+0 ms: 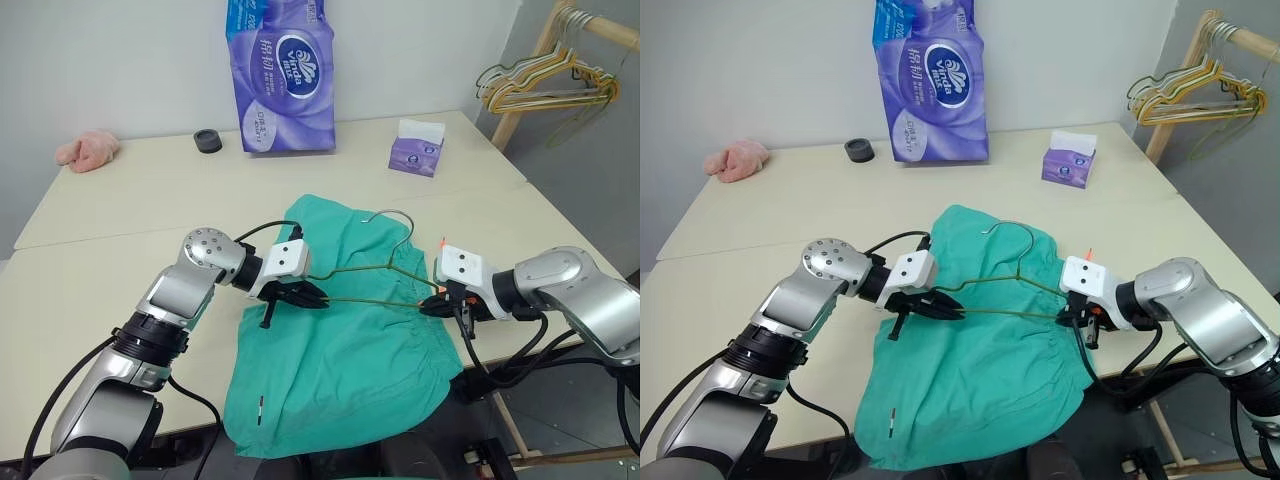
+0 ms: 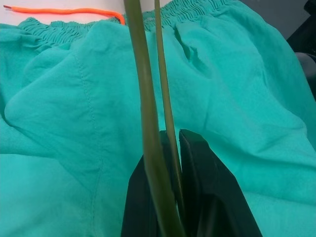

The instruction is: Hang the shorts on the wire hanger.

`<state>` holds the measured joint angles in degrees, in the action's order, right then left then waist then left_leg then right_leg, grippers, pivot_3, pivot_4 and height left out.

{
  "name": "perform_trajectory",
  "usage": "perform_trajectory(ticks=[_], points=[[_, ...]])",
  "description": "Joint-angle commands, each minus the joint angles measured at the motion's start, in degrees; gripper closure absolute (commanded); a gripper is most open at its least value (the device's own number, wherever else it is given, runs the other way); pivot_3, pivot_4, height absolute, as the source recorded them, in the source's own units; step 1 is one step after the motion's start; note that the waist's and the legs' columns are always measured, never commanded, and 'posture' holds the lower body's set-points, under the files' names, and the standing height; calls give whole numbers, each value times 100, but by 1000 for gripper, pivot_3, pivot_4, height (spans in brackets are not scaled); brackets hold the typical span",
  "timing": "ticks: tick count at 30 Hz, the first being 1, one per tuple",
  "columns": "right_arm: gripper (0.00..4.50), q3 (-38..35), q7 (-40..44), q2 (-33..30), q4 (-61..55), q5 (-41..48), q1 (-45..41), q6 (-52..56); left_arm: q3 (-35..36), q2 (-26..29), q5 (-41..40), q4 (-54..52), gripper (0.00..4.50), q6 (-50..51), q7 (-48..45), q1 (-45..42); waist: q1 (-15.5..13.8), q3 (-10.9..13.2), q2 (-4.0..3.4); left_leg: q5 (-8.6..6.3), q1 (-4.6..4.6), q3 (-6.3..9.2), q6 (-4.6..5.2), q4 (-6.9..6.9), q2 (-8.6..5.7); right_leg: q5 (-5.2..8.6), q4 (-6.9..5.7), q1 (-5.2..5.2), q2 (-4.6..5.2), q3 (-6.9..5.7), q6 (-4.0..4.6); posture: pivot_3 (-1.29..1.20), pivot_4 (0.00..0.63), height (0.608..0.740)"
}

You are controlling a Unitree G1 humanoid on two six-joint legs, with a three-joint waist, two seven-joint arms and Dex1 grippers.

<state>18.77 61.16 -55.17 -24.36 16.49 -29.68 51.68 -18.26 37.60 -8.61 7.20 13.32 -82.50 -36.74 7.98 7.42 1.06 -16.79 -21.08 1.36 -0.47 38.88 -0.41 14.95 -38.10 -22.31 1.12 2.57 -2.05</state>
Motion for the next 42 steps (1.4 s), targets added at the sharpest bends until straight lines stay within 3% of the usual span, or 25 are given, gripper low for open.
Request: perform_trajectory(ticks=[1,9,14,18,23,27,32,38,42], points=[[4498,-171,-131,-12,-29,-57,-43,-20,138,-193,-165,-84,4169,204,182,-129,0,0,0,0,0,0,0,0,0,0,0,0,0,0,0,-181,71,740],[4500,-571,-179,-209,-57,65,152,108,776,-472,-228,617,1930,77,948,-489,-1,-1,1,0,-1,2,0,2,0,0,-1,0,1,-1,0,-194,68,740],[4500,-1196,-290,-371,-50,279,668,339,1445,-478,-303,1633,1930,-159,1608,-1003,-1,-4,-1,0,-6,6,0,4,-1,-1,1,0,1,-6,-1,-194,72,740],[4500,-2698,-531,-219,78,768,1688,972,1883,-268,-340,2483,1930,-117,1906,-1338,-10,-6,4,0,-9,8,0,3,-1,-1,1,-2,3,-7,0,-186,76,740],[4500,-3880,-715,22,-319,1158,3067,1569,1538,-174,-394,1953,1930,8,1183,-875,-29,-8,3,-1,-19,11,1,-2,-1,-1,2,-8,5,-9,0,-194,85,740],[4500,-4297,-902,215,-571,1265,3978,1747,1242,-240,-619,1136,1930,535,716,-435,-52,-8,3,-1,-16,10,0,3,-2,-1,-2,-3,4,-8,0,-210,88,740],[4500,-4581,-1121,568,-1053,1683,4477,2233,712,-189,-709,238,1930,846,228,192,8,-10,2,-1,-1,-2,0,5,0,14,-2,6,-2,5,-26,-217,91,740],[4500,-4851,-1345,627,-1056,1769,4830,2324,93,-309,-245,367,1930,415,230,500,4,-11,-1,-1,14,-13,0,2,-1,17,1,15,-30,11,-31,-235,92,740],[4500,-4953,-1373,575,-1073,1870,4991,2373,62,-266,-184,603,1930,300,223,545,6,-11,1,-1,8,-16,0,2,-1,16,6,12,-30,13,-31,-243,93,740]])
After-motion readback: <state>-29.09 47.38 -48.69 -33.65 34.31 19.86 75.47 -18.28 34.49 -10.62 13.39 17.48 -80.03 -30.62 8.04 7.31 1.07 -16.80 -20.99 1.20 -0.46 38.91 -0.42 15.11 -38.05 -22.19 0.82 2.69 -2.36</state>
